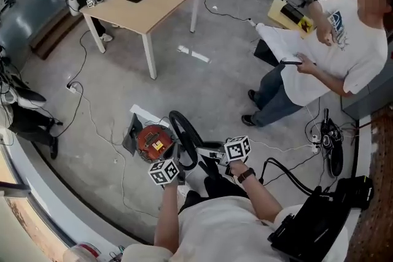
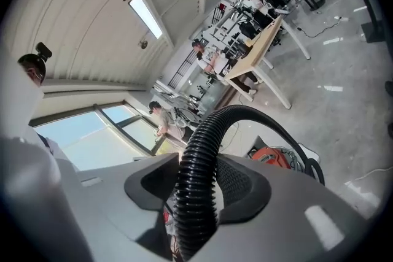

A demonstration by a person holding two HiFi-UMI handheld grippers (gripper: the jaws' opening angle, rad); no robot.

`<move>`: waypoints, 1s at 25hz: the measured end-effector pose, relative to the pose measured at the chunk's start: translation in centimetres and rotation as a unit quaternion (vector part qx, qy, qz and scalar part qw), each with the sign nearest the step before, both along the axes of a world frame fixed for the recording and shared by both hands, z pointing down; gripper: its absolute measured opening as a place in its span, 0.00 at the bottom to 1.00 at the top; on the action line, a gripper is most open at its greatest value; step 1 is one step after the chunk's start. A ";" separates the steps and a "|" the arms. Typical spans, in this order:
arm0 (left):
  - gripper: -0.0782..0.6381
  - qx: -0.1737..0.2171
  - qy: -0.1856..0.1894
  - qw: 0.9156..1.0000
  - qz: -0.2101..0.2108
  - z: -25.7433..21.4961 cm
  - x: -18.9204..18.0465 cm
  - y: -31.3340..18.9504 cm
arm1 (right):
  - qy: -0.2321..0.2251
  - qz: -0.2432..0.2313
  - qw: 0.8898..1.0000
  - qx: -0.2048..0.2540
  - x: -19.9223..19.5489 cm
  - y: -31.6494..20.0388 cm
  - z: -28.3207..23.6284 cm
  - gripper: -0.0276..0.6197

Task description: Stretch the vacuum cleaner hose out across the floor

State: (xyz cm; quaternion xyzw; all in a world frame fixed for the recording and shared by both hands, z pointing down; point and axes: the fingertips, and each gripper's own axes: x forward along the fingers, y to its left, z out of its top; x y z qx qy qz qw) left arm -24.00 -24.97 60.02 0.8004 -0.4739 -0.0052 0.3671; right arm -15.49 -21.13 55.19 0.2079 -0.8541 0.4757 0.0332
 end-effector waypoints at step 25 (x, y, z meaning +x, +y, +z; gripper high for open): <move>0.31 0.054 0.220 0.961 0.157 -11.9 34.3 22.4 | -0.103 0.102 0.983 0.113 34.3 24.8 -12.6 0.34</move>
